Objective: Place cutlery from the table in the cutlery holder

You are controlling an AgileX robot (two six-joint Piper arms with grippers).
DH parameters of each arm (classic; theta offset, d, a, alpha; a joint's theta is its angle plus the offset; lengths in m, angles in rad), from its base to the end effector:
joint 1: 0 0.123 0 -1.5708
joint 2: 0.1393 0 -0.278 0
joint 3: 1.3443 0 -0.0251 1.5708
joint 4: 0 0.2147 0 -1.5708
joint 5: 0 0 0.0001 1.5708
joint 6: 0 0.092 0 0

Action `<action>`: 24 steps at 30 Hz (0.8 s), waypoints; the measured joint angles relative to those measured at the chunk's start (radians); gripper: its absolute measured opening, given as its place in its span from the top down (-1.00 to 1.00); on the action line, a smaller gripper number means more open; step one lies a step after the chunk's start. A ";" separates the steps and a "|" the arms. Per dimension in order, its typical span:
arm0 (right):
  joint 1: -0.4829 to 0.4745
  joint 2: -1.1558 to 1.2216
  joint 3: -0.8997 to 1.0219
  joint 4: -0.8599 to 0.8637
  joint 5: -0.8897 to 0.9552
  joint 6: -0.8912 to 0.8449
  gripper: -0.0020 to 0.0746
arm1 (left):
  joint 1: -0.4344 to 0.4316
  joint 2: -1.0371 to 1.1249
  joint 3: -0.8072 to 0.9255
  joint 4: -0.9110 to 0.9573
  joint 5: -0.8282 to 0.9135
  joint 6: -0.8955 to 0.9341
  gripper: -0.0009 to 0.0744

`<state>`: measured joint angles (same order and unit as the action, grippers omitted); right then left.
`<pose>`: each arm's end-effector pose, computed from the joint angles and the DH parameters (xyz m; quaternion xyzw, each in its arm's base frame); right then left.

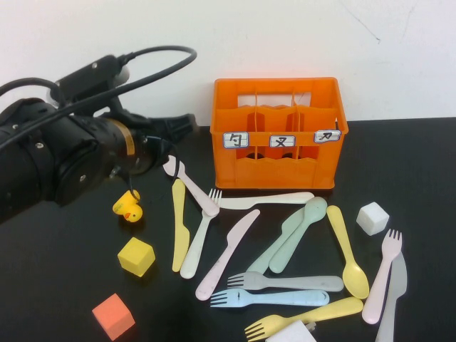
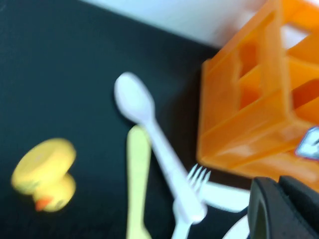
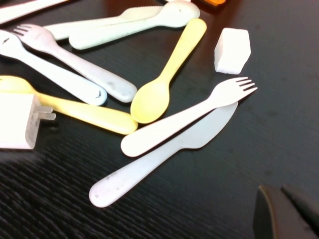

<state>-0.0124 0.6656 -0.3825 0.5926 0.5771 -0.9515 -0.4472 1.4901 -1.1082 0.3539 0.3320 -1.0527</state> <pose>0.0906 0.0270 0.2503 -0.2529 0.8600 0.0421 0.4413 0.2786 -0.1221 0.3099 -0.1448 0.8733 -0.2123 0.4139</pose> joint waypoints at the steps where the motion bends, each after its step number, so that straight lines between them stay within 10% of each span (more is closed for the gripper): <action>1: 0.000 0.000 0.000 0.002 0.000 0.000 0.95 | 0.000 0.000 0.000 -0.009 0.021 0.002 0.98; 24: 0.000 -0.206 -0.094 0.004 0.202 -0.197 0.95 | -0.040 -0.520 0.101 -0.199 0.121 0.446 0.98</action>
<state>-0.0124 0.4591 -0.4762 0.5968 0.7796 -1.1489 -0.4872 0.9697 -1.0076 0.1550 0.4530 -0.6066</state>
